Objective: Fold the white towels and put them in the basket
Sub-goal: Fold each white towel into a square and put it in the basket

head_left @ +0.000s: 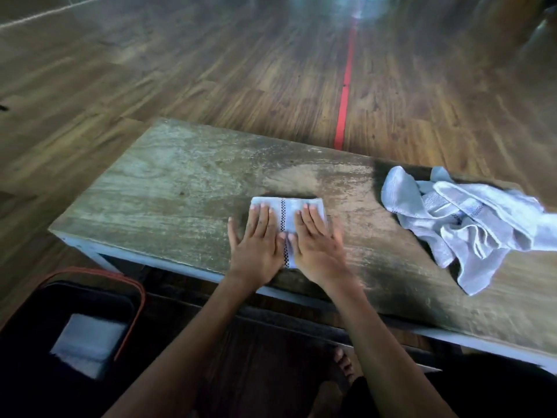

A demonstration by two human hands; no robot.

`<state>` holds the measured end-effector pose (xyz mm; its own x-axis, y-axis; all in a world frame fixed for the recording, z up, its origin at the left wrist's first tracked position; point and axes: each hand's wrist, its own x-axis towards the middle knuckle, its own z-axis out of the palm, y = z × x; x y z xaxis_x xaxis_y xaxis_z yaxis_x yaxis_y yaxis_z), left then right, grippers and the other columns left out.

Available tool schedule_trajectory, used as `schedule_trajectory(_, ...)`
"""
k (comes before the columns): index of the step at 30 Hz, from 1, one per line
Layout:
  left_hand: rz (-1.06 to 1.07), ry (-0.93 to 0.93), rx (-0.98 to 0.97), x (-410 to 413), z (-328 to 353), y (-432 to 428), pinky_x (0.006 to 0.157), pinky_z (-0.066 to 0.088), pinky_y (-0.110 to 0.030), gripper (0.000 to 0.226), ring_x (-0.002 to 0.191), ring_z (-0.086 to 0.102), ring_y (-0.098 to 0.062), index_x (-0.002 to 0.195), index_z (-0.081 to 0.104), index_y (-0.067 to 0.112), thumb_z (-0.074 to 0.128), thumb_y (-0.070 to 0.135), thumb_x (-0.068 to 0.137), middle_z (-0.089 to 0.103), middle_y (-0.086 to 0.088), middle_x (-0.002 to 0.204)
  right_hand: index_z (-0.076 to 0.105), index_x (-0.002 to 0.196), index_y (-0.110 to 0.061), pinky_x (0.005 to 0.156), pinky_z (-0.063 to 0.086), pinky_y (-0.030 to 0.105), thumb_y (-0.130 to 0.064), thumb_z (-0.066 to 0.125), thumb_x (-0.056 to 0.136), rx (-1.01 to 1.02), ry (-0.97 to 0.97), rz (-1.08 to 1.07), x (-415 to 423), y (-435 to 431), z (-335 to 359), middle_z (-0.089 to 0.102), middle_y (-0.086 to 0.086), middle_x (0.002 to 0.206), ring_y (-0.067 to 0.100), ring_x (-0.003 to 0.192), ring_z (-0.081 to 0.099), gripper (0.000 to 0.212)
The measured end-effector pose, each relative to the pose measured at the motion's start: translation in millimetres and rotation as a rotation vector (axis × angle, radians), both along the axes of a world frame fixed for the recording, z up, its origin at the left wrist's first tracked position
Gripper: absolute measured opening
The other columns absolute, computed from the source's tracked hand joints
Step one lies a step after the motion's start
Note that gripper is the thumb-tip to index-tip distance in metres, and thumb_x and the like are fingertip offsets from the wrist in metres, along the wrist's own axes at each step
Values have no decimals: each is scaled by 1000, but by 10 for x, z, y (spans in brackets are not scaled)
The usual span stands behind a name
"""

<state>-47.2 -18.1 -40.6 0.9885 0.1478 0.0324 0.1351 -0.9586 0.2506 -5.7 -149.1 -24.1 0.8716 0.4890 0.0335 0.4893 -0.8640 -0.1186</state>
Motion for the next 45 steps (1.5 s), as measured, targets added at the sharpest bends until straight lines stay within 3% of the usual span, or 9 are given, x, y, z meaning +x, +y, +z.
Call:
schedule_trajectory(2,-16,-22,45,23,-47,56,111,6,-62,70,146,15,-19,147,28,8,8,45,91,24,-7,156,2,152,-12,114,-14,46,-46,-10,88,-45,-15,-9,3,-37,-87,-5,2,161,12,147,-11,73)
schedule_trajectory(5,-29,-86,73,37,-95,107,105,22,-65,61,136,39,-22,136,48,4,24,40,93,46,-11,144,-4,151,-13,116,-15,46,-40,9,101,-80,23,-45,37,-117,-112,-11,0,160,9,145,-16,58)
schedule_trajectory(11,-90,-40,30,59,-20,200,112,-1,-60,76,147,9,-14,150,21,9,4,48,87,16,-4,158,-11,150,-14,116,-19,43,-45,9,100,-66,160,-173,143,-265,-29,-20,-1,158,8,142,-24,63)
schedule_trajectory(14,-98,2,15,180,68,196,111,-11,-58,62,146,-7,-11,151,7,10,11,39,97,-1,-2,160,-11,151,-13,115,-19,44,-44,11,100,-85,104,-163,242,-234,84,-22,0,158,9,141,-27,63)
schedule_trajectory(18,-92,4,0,301,53,181,112,-11,-56,59,146,-6,-8,152,7,13,18,39,100,-1,1,160,-10,151,-18,116,-16,45,-44,11,101,-96,103,-48,333,-59,43,-22,-3,157,7,141,-26,60)
schedule_trajectory(27,148,6,-145,283,-81,260,116,-10,-49,78,147,-4,-15,151,2,7,13,54,90,2,-6,160,-12,150,-9,118,-13,41,-44,11,101,129,297,-295,438,-42,-68,-18,4,159,13,145,-18,64)
schedule_trajectory(35,304,-67,-232,87,58,256,117,10,-43,73,144,17,-24,149,18,5,19,49,92,26,-12,154,28,147,-3,119,0,40,-50,22,99,277,204,-482,280,-143,-53,13,11,159,23,148,1,67)
schedule_trajectory(39,342,-24,-230,41,228,150,108,26,-48,63,135,32,-31,149,20,11,36,43,97,38,-13,145,60,116,-11,112,22,46,-54,32,95,264,142,-480,215,-199,-19,40,11,143,30,136,26,55)
schedule_trajectory(45,370,204,-271,138,410,28,105,33,-50,59,133,34,-37,149,14,7,33,34,99,35,-22,144,62,101,-9,102,28,44,-50,40,94,210,210,-492,230,-138,186,46,10,129,30,124,33,47)
